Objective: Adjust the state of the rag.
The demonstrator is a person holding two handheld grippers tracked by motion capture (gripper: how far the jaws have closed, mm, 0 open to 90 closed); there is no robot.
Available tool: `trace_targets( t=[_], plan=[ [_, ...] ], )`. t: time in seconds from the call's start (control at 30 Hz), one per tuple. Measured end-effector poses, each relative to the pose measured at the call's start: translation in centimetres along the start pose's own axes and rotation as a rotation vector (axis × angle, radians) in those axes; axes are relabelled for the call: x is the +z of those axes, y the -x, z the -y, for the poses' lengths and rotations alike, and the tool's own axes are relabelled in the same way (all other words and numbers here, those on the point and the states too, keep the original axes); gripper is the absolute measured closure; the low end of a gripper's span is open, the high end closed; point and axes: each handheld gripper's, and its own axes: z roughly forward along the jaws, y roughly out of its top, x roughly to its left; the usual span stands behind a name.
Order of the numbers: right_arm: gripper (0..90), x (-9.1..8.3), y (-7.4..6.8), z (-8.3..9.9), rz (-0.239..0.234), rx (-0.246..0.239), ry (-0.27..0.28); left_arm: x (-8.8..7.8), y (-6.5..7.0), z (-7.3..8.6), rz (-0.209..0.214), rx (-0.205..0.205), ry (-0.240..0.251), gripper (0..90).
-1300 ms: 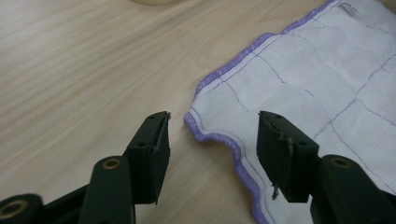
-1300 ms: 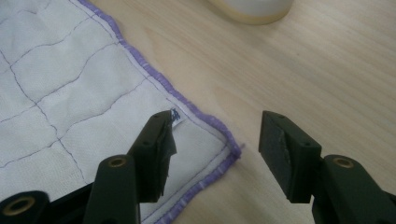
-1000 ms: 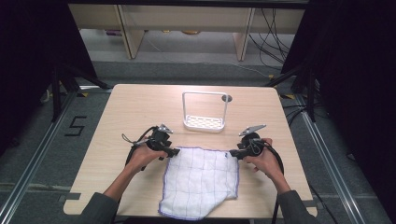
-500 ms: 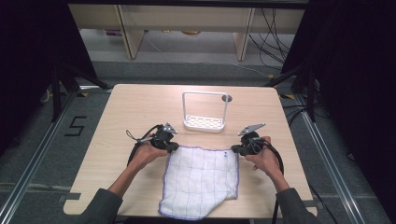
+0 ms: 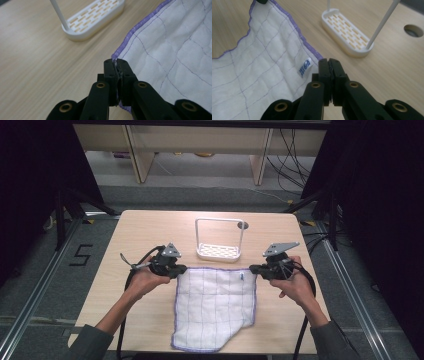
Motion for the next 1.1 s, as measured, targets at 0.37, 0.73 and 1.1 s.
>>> trace_targets(
  t=[0.37, 0.73, 1.1],
  plan=[
    [89.3, -4.9, -0.6, -4.8, 0.059, -0.076, 0.111, -7.3, 0.1, -4.7, -0.074, 0.063, 0.141, 86.4],
    [89.4, -10.1, -2.8, -7.1, 0.054, -0.126, 0.213, -12.8, 2.2, -7.3, -0.054, 0.111, 0.202, 86.3],
    [89.4, -12.7, -3.9, -7.4, 0.003, -0.114, 0.200, -13.0, 3.1, -7.3, 0.072, 0.064, 0.179, 86.0]
  ],
)
